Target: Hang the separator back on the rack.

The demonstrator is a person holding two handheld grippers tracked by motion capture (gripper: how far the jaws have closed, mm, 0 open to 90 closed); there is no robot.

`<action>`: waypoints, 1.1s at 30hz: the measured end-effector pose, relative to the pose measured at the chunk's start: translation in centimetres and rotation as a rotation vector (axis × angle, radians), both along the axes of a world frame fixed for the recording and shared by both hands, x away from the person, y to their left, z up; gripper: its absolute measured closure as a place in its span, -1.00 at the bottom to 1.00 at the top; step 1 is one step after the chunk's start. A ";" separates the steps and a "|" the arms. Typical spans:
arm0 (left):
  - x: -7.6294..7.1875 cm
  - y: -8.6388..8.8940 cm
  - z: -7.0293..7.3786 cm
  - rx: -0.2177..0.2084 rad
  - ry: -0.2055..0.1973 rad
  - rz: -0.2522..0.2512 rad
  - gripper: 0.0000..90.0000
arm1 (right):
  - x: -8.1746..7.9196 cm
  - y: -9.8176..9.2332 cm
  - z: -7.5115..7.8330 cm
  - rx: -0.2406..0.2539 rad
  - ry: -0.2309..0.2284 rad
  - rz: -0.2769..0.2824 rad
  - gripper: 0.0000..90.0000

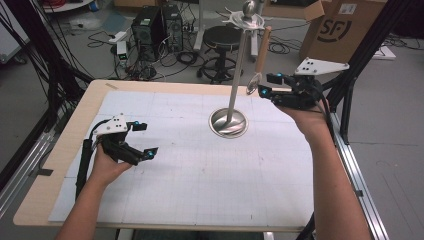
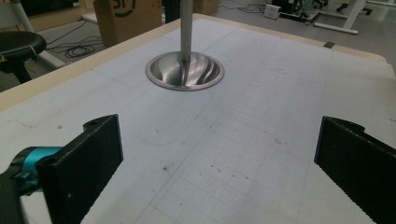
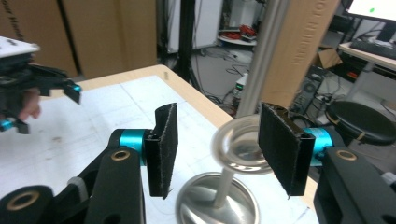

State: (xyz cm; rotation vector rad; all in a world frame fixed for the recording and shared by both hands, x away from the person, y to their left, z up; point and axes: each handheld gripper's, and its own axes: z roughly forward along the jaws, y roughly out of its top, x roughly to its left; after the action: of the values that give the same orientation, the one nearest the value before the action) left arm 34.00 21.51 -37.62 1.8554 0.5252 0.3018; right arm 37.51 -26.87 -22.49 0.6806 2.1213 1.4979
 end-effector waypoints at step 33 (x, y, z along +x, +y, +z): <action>-0.2 -0.3 0.0 0.005 -0.005 -0.019 -0.96 | -5.0 -1.5 -7.4 0.005 0.014 0.029 -0.30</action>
State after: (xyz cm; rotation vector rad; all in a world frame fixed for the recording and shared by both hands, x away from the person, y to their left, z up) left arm 33.77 21.23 -37.60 1.8628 0.5031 0.2949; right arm 32.47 -28.38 -29.88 0.6668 2.1471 1.5181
